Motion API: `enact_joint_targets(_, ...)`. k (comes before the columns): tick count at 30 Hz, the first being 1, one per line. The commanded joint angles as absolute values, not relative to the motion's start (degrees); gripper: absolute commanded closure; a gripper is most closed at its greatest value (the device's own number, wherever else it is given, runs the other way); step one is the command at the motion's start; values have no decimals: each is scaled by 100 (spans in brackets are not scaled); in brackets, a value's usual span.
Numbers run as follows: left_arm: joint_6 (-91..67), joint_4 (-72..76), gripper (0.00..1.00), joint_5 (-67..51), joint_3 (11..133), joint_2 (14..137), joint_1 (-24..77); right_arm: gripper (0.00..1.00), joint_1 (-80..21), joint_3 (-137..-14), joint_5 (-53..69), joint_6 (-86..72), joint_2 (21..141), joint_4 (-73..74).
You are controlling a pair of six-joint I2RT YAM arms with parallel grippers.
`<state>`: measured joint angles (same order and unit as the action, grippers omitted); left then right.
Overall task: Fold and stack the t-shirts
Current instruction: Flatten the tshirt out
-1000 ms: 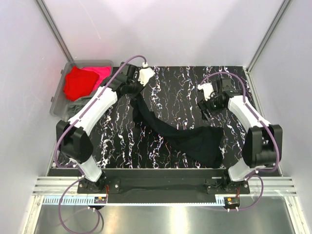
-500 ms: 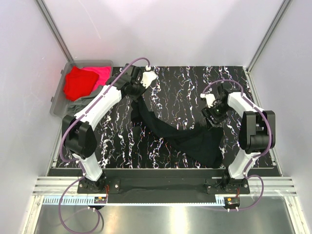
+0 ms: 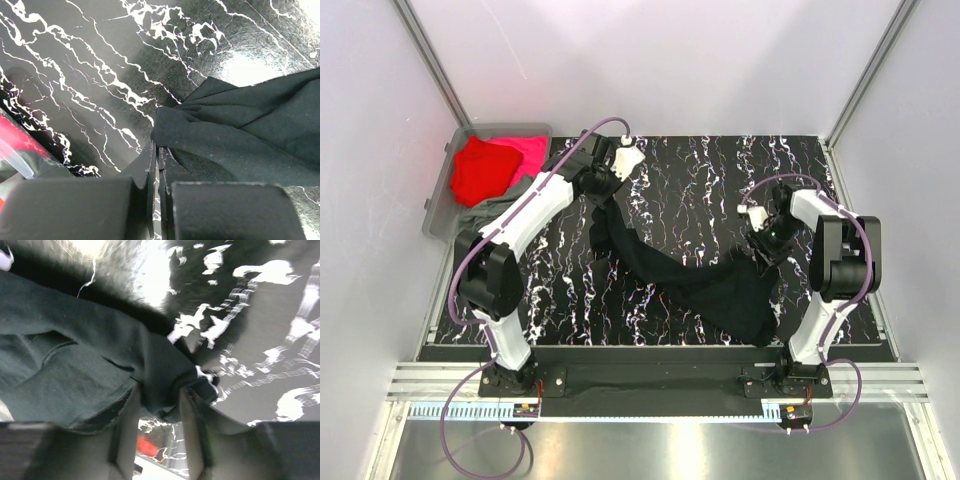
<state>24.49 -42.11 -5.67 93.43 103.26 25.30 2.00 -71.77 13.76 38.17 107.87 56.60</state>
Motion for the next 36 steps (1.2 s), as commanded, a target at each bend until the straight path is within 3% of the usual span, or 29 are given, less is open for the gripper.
enact_joint_targets(1, 2435, -4122, 100, -659, 9589, 10327, 2514, 65, 211, -7488, 1608, 4104, 10986, 6291)
enact_joint_targets(2, 2426, -4122, 100, -659, 9571, 10327, 2514, 88, 211, -7523, 1643, 4104, 11012, 6336)
enact_joint_targets(4, 2391, -4122, 100, -650, 9589, 10327, 2505, 100, 220, -7715, 1722, 4096, 11004, 6433)
enact_joint_targets(9, 2347, -4131, 100, -492, 9817, 10292, 2435, 100, 220, -8655, 1968, 3903, 10811, 6478)
enact_joint_targets(16, 2338, -3999, 100, -132, 11221, 10029, 2417, 100, 237, -11368, 2188, 3235, 10547, 5890)
enact_joint_targets(19, 2539, -3763, 100, 139, 11548, 9819, 2426, 100, 237, -11881, 2110, 3016, 10425, 5608)
enact_joint_targets(23, 2777, -3035, 100, 728, 11435, 9379, 2391, 100, 264, -11787, 1794, 2760, 9863, 5047)
enact_joint_targets(31, 2558, -2654, 100, 888, 11065, 8526, 2329, 100, 272, -10094, 1029, 2425, 8107, 3552)
enact_joint_targets(36, 2506, -2689, 100, 1020, 11082, 8368, 2338, 100, 272, -9939, 764, 2251, 7824, 3630)
